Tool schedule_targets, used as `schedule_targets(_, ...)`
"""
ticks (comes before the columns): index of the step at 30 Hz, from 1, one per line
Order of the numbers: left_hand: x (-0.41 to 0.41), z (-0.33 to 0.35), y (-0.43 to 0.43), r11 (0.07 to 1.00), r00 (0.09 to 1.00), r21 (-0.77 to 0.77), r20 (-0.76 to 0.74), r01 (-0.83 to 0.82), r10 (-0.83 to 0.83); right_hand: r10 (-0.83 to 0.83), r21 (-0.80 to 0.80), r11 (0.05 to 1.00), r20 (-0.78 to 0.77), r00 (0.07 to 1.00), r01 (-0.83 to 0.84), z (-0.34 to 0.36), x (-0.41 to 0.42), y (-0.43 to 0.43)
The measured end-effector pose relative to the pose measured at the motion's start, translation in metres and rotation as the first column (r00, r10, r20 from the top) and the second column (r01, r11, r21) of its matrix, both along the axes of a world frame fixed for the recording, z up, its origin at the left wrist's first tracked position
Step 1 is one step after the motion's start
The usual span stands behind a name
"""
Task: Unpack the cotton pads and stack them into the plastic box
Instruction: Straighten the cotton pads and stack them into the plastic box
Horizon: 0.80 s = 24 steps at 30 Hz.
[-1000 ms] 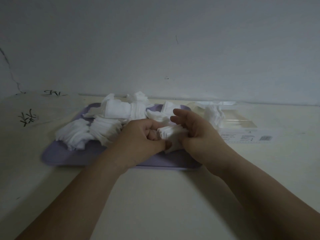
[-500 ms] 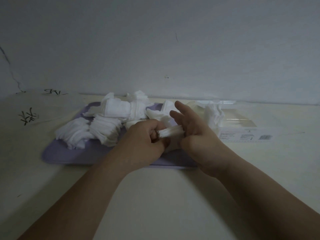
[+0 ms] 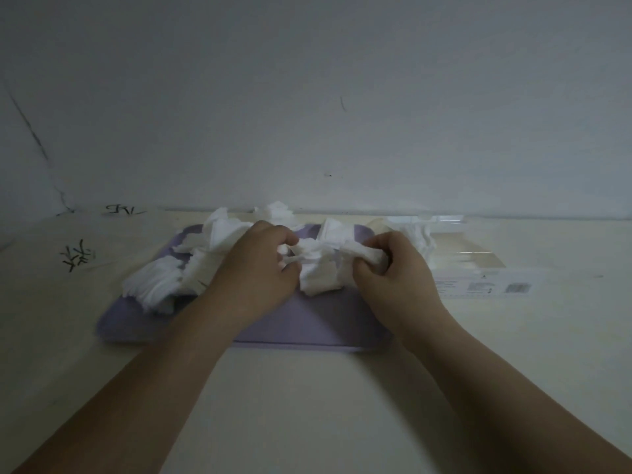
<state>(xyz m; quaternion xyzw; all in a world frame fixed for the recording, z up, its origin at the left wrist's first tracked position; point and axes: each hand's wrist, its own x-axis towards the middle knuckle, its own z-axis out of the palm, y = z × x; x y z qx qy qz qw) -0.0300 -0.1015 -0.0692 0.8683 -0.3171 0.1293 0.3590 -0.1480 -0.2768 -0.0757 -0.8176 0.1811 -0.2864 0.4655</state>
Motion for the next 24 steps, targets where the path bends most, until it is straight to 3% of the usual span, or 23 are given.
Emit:
schedule_targets(3, 0.007, 0.008, -0.016, 0.978, 0.997, 0.208, 0.063, 0.03, -0.044, -0.026, 0.035, 0.999, 0.018, 0.999, 0.025, -0.003, 0.003, -0.002)
schedule_targets(6, 0.005, 0.008, -0.028, 0.954, 0.997, 0.298, -0.07, 0.035, -0.014, -0.035, 0.048, 0.998, 0.033, 0.999, 0.033, -0.004, 0.003, -0.006)
schedule_targets(9, 0.009, 0.002, -0.027, 0.97, 0.998, 0.239, -0.034, -0.036, 0.046, -0.031, 0.065, 0.997, 0.034, 0.999, 0.028, -0.005, 0.003, -0.007)
schedule_targets(15, 0.01, 0.006, -0.006, 1.0, 0.982, -0.004, -0.188, 0.002, -0.003, -0.003, 0.096, 0.995, 0.041, 0.999, -0.001, -0.008, 0.005, -0.005)
schedule_targets(20, -0.001, 0.02, 0.0, 0.975, 0.99, -0.219, -0.144, -0.047, 0.016, -0.008, 0.118, 0.993, 0.054, 0.999, 0.001, -0.007, 0.006, -0.006)
schedule_targets(22, -0.004, 0.018, -0.002, 0.972, 0.984, -0.231, -0.178, -0.045, 0.003, -0.017, 0.127, 0.992, 0.054, 0.998, 0.01, -0.007, 0.006, -0.007)
schedule_targets(24, -0.005, 0.01, -0.003, 0.993, 0.968, -0.118, -0.251, -0.016, -0.014, -0.015, 0.128, 0.992, 0.052, 0.999, 0.008, -0.007, 0.005, -0.008)
